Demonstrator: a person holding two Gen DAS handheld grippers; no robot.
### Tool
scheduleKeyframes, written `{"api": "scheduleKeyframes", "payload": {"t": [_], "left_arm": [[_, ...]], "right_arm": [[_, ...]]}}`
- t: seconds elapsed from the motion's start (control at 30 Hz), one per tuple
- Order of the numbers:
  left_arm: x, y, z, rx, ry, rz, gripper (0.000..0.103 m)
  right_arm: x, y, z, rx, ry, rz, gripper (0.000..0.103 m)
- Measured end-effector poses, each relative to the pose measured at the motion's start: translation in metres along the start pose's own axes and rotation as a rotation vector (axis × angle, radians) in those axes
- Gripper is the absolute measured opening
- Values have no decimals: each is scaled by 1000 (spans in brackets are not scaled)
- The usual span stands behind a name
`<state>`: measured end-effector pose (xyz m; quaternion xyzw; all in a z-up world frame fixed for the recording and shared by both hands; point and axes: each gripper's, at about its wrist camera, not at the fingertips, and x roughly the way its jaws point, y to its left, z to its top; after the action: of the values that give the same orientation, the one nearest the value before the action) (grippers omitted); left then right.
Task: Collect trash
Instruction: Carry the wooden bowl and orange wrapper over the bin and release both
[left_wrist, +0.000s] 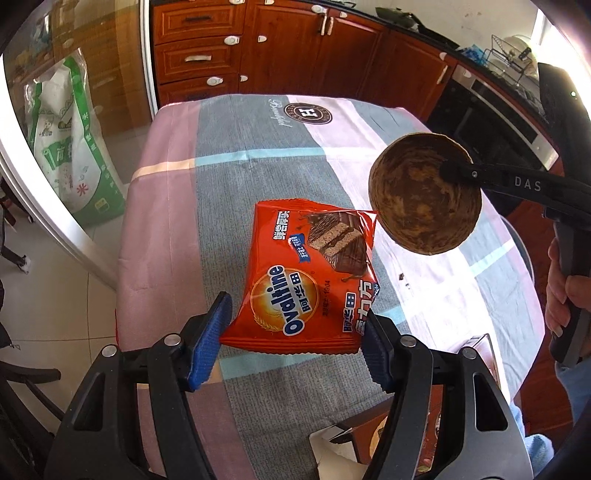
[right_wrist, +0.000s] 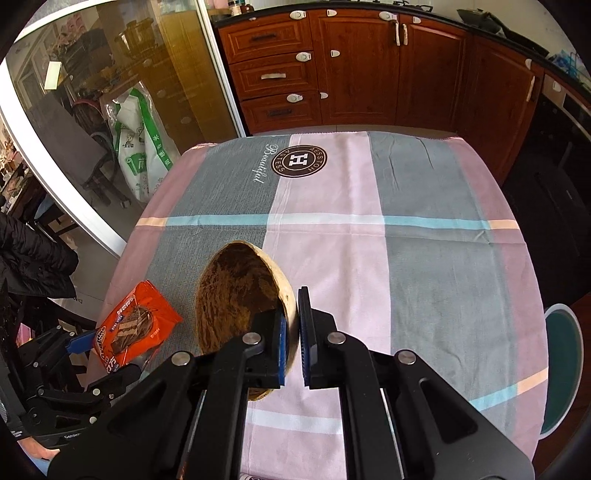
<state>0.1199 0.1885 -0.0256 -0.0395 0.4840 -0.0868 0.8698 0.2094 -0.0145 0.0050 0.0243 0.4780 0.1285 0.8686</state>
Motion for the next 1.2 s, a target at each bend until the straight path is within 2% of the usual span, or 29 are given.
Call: {"api": "scheduleKeyframes", "payload": {"t": [0.17, 0.7, 1.2], "left_arm": [[-9, -13, 4, 1, -15, -12, 67], [-17, -90, 14, 110, -16, -21, 67], [6, -202, 25, 276, 15, -82, 67]], "right_arm": [[-19, -17, -5, 37, -11, 17, 6], [-68, -96, -36, 153, -69, 19, 6], [-111, -193, -71, 309, -134, -9, 6]]}}
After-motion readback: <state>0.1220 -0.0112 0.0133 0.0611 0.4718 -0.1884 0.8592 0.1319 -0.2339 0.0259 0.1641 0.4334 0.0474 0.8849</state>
